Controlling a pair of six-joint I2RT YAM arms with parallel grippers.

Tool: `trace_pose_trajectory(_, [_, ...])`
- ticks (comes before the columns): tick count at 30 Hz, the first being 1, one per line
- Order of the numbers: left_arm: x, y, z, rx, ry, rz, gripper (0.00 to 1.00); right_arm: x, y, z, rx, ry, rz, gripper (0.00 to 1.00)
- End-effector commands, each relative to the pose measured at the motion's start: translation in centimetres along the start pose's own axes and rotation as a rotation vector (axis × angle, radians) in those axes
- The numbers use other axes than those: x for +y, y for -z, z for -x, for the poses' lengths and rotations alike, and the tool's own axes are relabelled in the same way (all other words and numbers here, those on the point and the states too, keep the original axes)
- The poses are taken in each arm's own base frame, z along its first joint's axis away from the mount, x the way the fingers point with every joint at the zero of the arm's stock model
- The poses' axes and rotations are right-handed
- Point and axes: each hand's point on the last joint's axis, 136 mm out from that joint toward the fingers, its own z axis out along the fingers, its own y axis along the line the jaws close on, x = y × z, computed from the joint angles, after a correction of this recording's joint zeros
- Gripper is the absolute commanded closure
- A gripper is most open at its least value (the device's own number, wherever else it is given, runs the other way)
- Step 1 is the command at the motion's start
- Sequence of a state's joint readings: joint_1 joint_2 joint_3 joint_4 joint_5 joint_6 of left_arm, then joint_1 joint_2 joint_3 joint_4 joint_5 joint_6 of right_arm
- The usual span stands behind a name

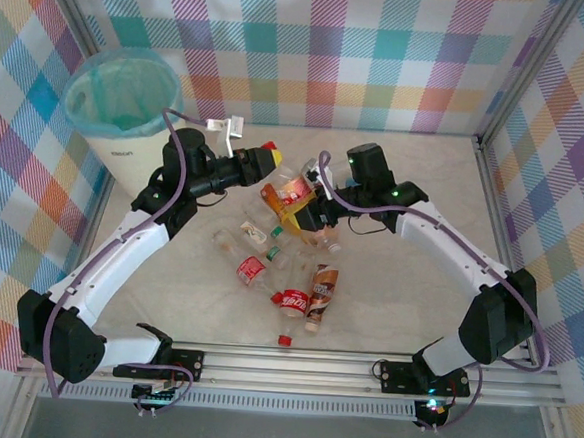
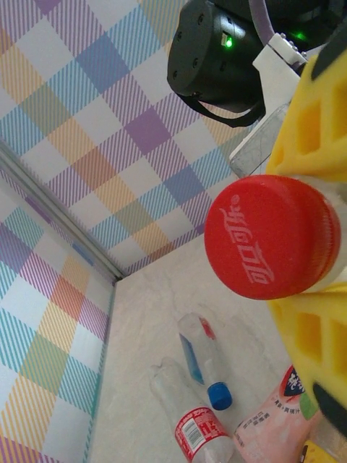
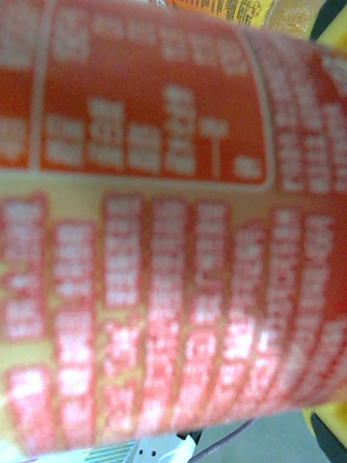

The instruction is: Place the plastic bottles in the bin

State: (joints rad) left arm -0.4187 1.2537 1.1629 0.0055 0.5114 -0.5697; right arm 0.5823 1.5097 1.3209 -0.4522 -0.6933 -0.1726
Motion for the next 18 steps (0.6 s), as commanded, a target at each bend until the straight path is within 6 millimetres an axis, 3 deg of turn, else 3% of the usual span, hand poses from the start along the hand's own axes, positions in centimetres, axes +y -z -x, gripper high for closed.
trace_pose_trajectory(1, [-2.3,0.9,1.6,-0.056,-0.059,-0.040,0.82,1.4,0.1,1.2,-0.019,0.061,0.054,0.53])
trace_pose_trajectory(4, [-2.2,1.1,1.8,-0.066,-0.064,-0.026,0.95,1.4,0.1,1.2,-0.017,0.062,0.050,0.53])
trace_pose_trajectory(10, [-2.1,1.8,2.4,-0.102,-0.078,0.012,1.00,1.4,0.3,1.5,-0.026,0.073,0.034,0.47])
trace_pose_trajectory(12, [-2.1,2.1,2.7,-0.120,-0.082,0.019,1.00,1.3,0.4,1.8,-0.033,0.077,0.023,0.41])
trace_pose_trajectory(16, [-2.4,2.8,3.4,-0.157,-0.087,0.030,1.00,1.2,0.9,2.9,-0.074,0.082,-0.025,0.15])
trace_pose_trajectory(18, [-2.5,3.4,4.0,-0.185,-0.094,0.051,1.00,0.9,1.5,3.7,-0.099,0.083,-0.070,0.07])
